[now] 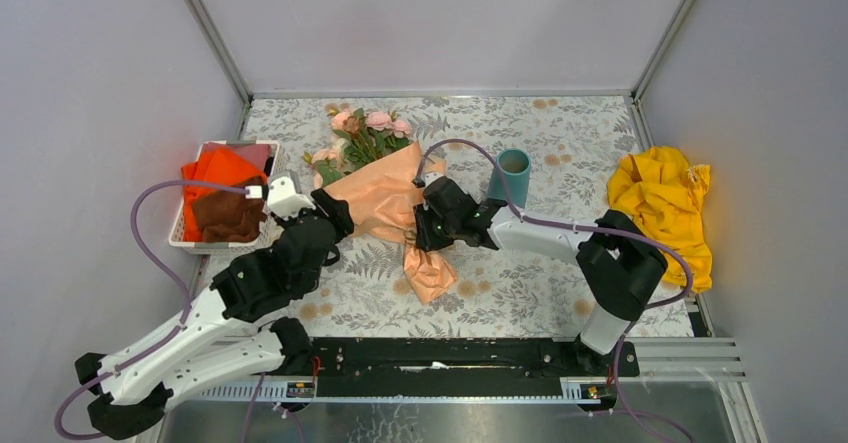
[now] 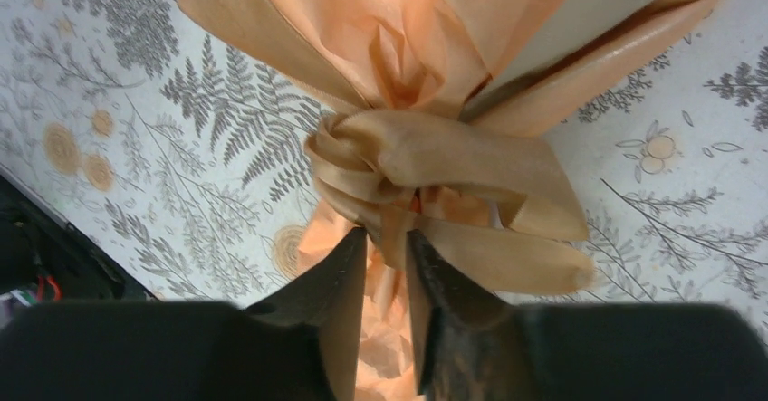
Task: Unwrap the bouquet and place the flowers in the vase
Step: Untie the ribbon from the wrapping paper.
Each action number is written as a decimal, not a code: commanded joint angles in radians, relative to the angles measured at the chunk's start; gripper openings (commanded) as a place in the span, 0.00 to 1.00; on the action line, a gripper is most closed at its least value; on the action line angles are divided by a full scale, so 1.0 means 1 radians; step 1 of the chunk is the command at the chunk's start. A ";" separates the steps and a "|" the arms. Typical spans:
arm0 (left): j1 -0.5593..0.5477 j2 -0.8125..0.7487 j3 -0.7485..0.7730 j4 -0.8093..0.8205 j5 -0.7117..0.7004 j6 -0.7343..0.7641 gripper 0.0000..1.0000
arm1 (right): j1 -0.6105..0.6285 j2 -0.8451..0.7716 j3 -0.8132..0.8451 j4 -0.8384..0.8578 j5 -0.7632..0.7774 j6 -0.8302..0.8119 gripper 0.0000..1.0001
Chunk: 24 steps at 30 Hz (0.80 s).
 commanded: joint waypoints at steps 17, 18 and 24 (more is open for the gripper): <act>-0.005 0.089 -0.092 0.103 0.091 -0.044 0.62 | 0.008 -0.144 0.156 -0.092 0.237 -0.136 0.00; -0.004 0.099 -0.097 0.119 0.105 -0.037 0.62 | 0.007 -0.154 0.164 -0.101 0.267 -0.147 0.00; -0.004 0.180 -0.131 0.225 0.191 0.008 0.62 | 0.006 -0.181 0.227 -0.167 0.491 -0.227 0.00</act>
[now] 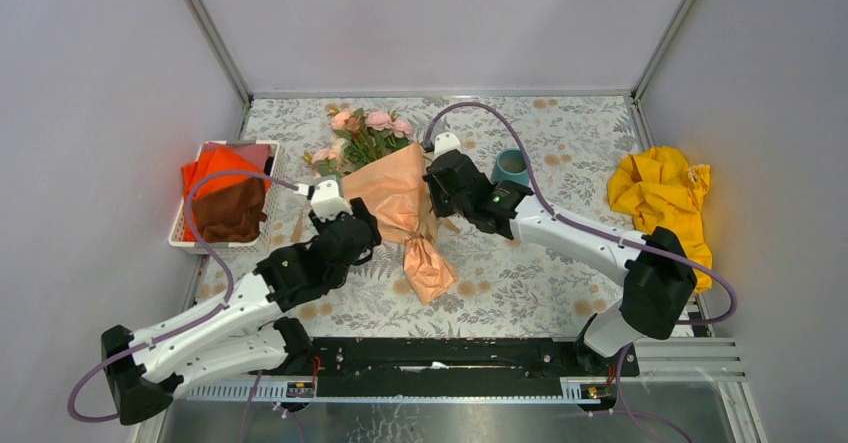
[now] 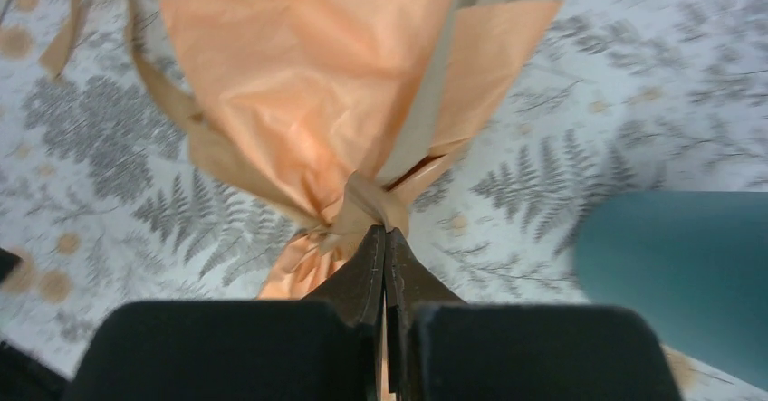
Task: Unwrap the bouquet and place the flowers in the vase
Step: Untie the ribbon from the wrapping paper.
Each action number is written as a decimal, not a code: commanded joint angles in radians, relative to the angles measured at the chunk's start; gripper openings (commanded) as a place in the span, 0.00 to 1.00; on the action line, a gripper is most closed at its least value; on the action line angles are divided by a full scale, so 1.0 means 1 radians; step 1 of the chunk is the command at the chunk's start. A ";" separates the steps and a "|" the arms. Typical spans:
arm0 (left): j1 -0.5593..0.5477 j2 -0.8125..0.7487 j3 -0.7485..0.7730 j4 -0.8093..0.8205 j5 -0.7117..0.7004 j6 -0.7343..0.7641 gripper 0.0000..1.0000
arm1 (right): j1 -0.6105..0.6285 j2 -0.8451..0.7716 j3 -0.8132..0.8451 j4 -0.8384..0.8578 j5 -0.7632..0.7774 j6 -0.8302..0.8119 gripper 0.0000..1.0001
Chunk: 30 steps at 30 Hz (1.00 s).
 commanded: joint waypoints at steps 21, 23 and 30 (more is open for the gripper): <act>-0.004 0.277 -0.111 0.330 0.205 0.056 0.62 | -0.135 -0.024 0.298 -0.089 0.449 -0.210 0.01; -0.004 0.307 -0.113 0.345 0.211 0.061 0.62 | -0.152 -0.013 0.325 -0.097 0.442 -0.217 0.03; -0.004 0.393 -0.089 0.336 0.193 0.058 0.61 | -0.156 0.002 0.360 -0.149 0.376 -0.189 0.38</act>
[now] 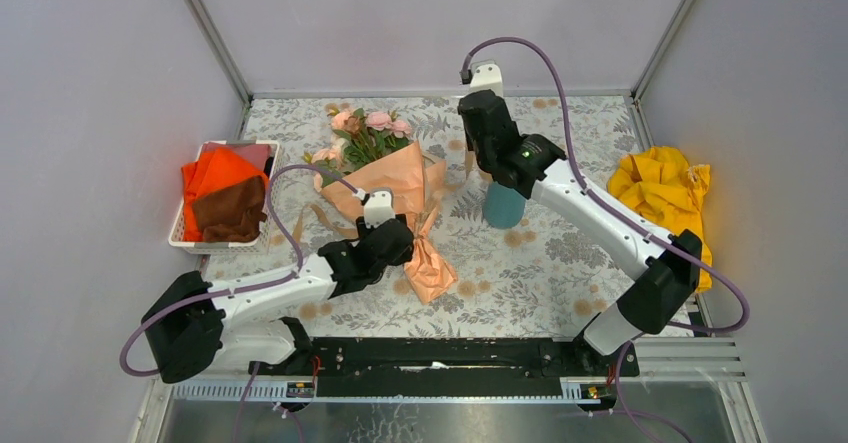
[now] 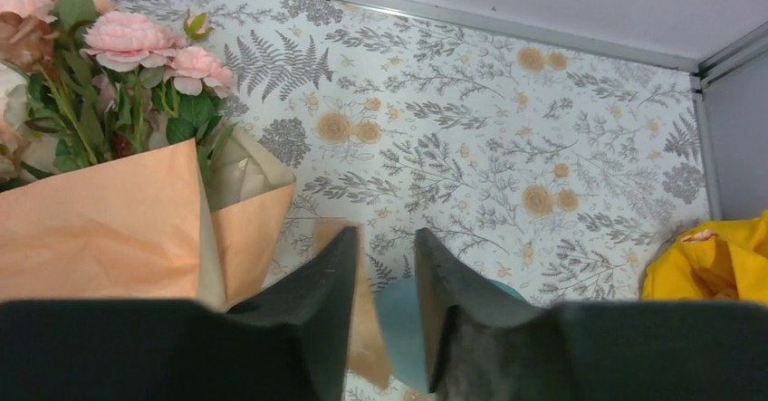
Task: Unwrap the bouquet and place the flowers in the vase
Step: Untie the ribbon from the wrapping paper.
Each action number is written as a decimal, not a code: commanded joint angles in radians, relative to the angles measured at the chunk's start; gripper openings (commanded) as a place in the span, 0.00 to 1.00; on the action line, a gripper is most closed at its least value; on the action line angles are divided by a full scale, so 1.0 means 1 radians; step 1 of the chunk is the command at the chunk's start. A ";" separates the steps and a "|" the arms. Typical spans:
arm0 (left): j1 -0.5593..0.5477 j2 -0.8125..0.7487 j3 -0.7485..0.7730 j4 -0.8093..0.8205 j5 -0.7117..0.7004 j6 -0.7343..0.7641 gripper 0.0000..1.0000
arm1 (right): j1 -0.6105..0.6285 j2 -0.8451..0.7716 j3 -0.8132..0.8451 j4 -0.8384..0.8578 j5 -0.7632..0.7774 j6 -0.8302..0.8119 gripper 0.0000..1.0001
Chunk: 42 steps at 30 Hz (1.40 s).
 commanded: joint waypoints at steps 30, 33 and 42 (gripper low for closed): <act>0.009 -0.255 -0.098 0.012 -0.126 -0.031 0.67 | 0.169 -0.035 -0.579 0.283 -0.664 0.357 0.52; 0.016 -0.247 -0.116 0.076 -0.067 -0.005 0.66 | 0.169 0.007 -0.589 0.305 -0.676 0.367 0.50; 0.083 -0.135 -0.146 0.286 0.154 0.067 0.65 | 0.169 0.070 -0.637 0.335 -0.648 0.380 0.41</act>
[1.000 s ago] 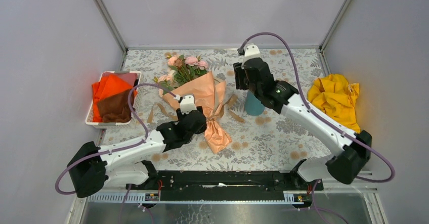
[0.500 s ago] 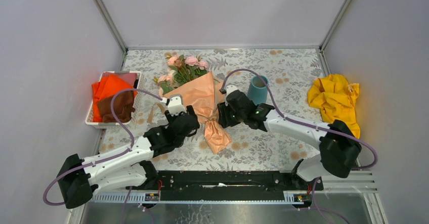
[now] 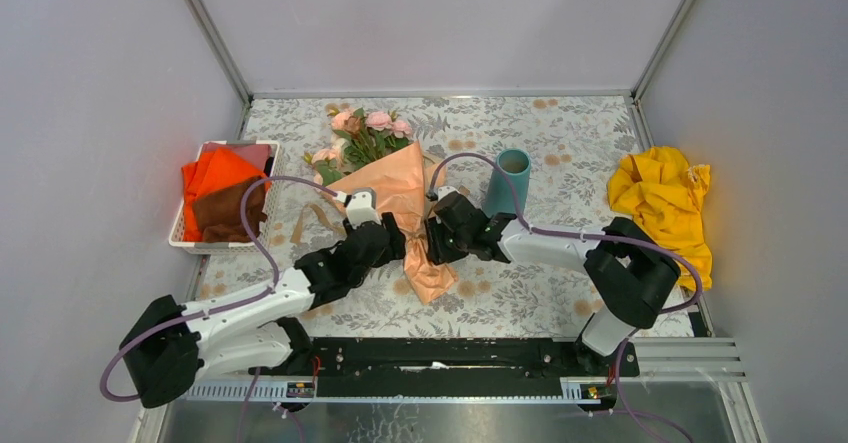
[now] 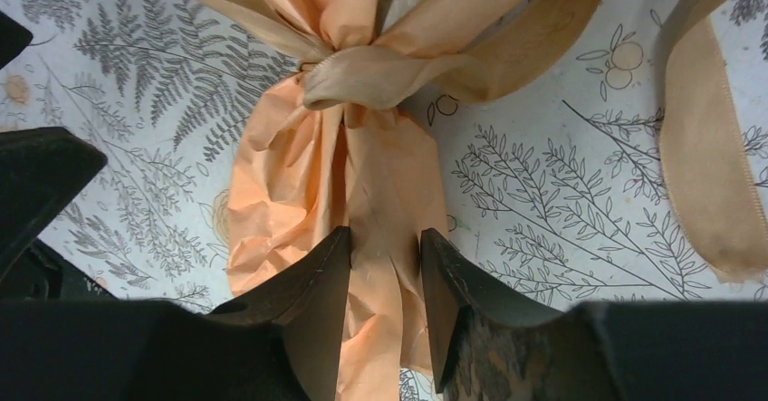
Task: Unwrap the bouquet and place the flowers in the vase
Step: Untie the ribbon from the wrapping paper.
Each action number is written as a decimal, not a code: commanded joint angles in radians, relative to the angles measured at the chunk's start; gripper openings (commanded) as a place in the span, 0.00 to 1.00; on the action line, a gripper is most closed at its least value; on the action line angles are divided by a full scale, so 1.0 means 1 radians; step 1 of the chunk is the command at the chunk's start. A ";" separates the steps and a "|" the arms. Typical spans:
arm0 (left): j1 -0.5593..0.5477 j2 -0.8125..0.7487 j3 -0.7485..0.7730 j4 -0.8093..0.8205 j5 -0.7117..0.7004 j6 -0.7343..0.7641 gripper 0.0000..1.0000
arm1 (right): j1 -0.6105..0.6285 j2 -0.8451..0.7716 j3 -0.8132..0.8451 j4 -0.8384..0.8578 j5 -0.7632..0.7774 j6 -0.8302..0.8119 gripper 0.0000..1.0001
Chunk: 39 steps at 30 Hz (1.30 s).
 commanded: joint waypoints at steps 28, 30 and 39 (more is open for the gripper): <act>0.105 0.440 0.110 0.417 0.348 0.239 0.31 | 0.006 0.026 -0.113 0.064 0.102 -0.012 0.15; 0.106 0.456 0.131 0.405 0.337 0.252 0.31 | 0.006 0.027 -0.116 0.066 0.098 -0.012 0.15; 0.108 0.403 0.150 0.328 0.244 0.291 0.32 | 0.006 0.041 -0.127 0.103 0.083 -0.010 0.15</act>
